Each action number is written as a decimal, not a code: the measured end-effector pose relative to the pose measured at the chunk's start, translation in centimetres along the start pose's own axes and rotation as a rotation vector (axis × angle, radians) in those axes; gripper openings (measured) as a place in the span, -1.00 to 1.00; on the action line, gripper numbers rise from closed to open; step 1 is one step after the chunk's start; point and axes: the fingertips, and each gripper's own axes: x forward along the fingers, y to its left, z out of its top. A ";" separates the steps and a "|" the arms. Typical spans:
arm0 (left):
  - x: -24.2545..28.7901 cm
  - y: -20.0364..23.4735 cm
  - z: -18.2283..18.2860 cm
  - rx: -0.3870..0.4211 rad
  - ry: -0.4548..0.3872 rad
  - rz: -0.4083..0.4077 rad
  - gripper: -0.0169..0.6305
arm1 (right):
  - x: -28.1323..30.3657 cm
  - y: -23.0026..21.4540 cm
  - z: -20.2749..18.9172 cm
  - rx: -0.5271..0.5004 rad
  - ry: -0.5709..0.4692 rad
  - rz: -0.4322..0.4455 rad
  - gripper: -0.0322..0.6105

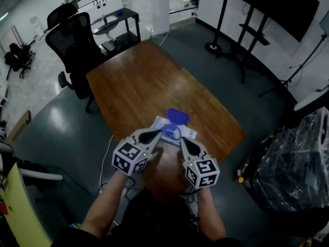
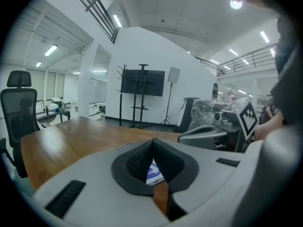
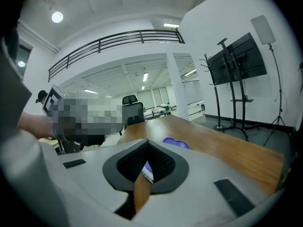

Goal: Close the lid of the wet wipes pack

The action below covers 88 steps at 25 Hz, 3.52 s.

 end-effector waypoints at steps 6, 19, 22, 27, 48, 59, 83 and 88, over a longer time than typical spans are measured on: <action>3.6 2.7 -0.5 0.043 0.043 -0.078 -0.96 | 2.1 -1.7 -2.4 0.021 0.077 -0.078 -0.87; 11.7 8.1 -3.2 0.084 0.116 -0.285 -0.96 | 4.4 -4.7 -6.0 0.082 0.179 -0.330 -0.87; 13.3 8.5 -3.5 0.080 0.133 -0.318 -0.80 | 3.9 -5.3 -6.6 0.099 0.197 -0.363 -0.87; 15.4 8.7 -4.1 0.073 0.170 -0.350 -0.56 | 3.7 -5.7 -7.7 0.120 0.222 -0.384 -0.87; 10.4 4.8 -5.8 0.015 0.250 -0.571 -0.55 | 3.7 -6.1 -8.6 0.137 0.248 -0.369 -0.87; 9.3 3.9 -9.1 0.024 0.336 -0.581 -0.55 | 4.3 -5.7 -8.9 0.137 0.261 -0.364 -0.87; 10.8 5.2 -12.8 0.123 0.405 -0.370 -0.93 | 7.7 -4.4 -10.6 0.108 0.333 -0.298 -0.87; 10.9 5.3 -12.9 0.154 0.393 -0.346 -0.94 | 8.1 -4.5 -11.0 0.091 0.355 -0.308 -0.87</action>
